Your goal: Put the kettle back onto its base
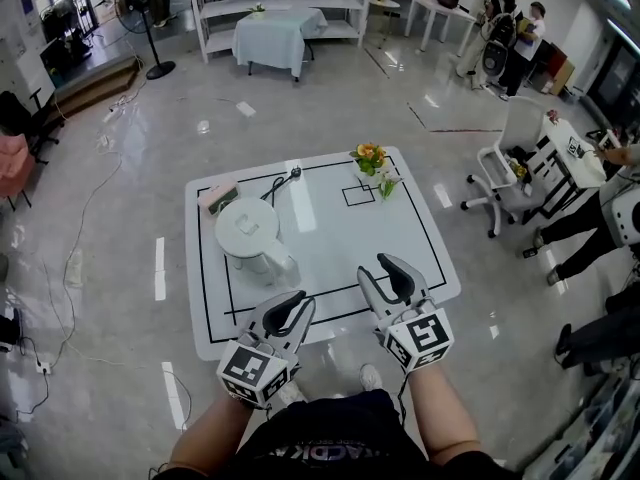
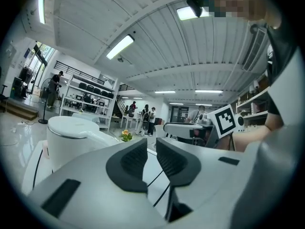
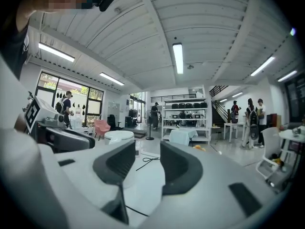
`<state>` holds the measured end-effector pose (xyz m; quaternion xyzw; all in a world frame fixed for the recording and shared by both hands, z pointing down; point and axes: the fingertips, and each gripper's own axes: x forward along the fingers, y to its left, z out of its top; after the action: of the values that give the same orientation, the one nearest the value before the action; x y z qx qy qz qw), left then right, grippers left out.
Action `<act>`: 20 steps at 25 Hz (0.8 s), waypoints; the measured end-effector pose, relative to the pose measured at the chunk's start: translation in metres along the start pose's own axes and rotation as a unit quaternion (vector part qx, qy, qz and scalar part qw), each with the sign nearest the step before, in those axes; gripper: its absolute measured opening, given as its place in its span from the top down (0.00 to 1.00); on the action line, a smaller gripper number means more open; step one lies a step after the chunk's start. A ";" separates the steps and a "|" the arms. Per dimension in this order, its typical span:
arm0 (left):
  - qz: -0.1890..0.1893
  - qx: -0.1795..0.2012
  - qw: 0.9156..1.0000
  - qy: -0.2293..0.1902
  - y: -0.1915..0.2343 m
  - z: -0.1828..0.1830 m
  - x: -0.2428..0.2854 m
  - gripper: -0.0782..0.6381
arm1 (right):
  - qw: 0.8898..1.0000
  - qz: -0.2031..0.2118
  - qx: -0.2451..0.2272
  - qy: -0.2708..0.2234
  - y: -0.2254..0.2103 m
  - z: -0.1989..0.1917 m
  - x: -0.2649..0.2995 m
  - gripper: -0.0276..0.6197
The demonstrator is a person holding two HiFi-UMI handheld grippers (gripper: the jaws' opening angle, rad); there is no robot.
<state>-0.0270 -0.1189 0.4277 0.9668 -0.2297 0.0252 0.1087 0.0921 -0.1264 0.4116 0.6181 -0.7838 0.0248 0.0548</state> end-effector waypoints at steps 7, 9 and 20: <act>0.038 0.002 0.999 0.004 -0.035 -0.005 0.055 0.88 | 0.999 0.049 0.000 -0.004 -0.053 -0.010 -0.017 0.95; 0.057 0.000 0.998 0.002 -0.044 -0.005 0.069 0.89 | 0.998 0.067 -0.001 -0.004 -0.067 -0.012 -0.021 0.95; 0.187 -0.016 0.982 -0.031 -0.080 -0.015 0.095 0.89 | 0.983 0.185 -0.002 -0.003 -0.105 -0.028 -0.038 0.95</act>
<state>0.0935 -0.0877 0.4355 0.9053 -0.4101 0.0116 0.1102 0.2046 -0.1118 0.4320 0.4627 -0.8847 0.0315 0.0482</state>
